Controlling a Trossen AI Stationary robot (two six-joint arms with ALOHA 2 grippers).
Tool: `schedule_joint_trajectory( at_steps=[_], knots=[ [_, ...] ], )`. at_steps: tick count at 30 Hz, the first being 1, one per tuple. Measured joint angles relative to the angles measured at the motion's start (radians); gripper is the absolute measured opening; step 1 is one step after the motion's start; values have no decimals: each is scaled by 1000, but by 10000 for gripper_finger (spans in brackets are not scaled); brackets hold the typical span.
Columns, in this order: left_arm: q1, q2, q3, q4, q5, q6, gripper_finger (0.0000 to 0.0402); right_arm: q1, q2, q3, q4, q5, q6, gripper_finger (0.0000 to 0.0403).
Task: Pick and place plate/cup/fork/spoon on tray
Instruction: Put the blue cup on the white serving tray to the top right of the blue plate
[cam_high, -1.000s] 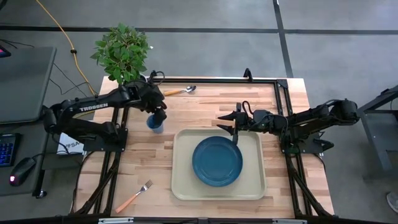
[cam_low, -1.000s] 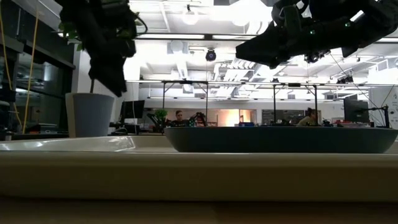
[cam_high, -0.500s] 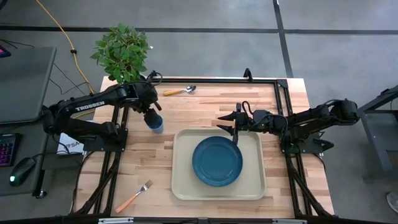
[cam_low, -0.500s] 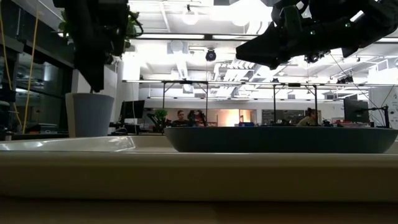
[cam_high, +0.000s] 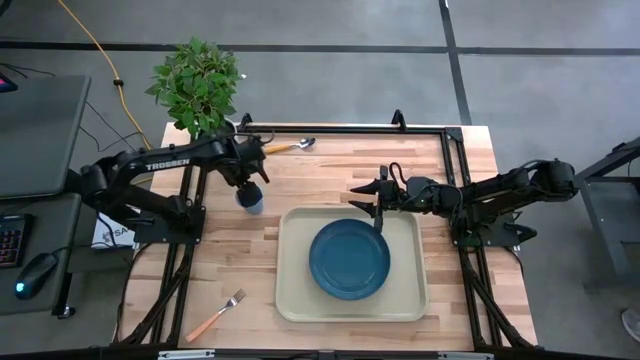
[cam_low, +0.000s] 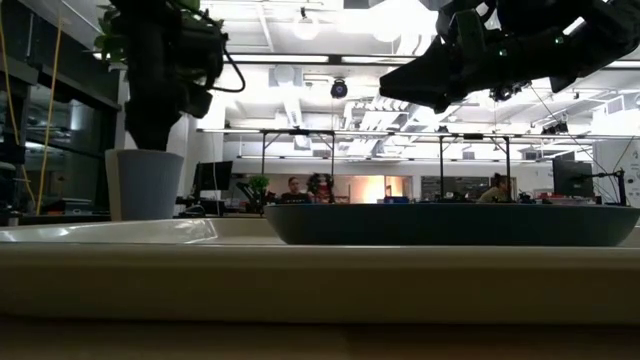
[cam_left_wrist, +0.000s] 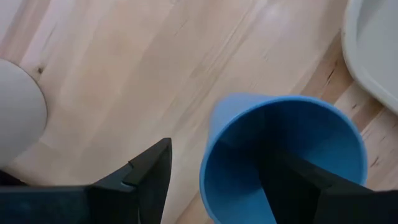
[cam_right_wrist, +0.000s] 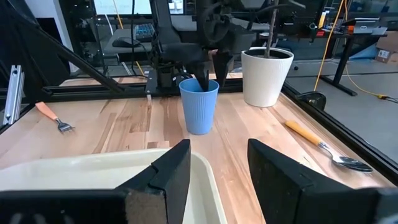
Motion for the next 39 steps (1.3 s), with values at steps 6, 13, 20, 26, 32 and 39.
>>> schedule_joint_trajectory(
  at_steps=[6,13,20,26,32,39],
  knots=[
    [0,33,0,-6,9,-25,211,0,0,0,0,2,2,150],
    [0,64,0,-11,14,-37,179,0,0,0,0,2,5,150],
    [-1,74,0,-15,41,-31,81,0,0,0,0,2,-2,150],
    [-1,67,2,-15,-9,-35,8,0,0,0,0,1,-2,150],
    [-47,58,64,-16,-14,-37,2,0,-5,0,20,0,-30,150],
    [-170,25,200,2,-16,-40,1,72,-147,0,43,-8,-107,150]
  ],
)
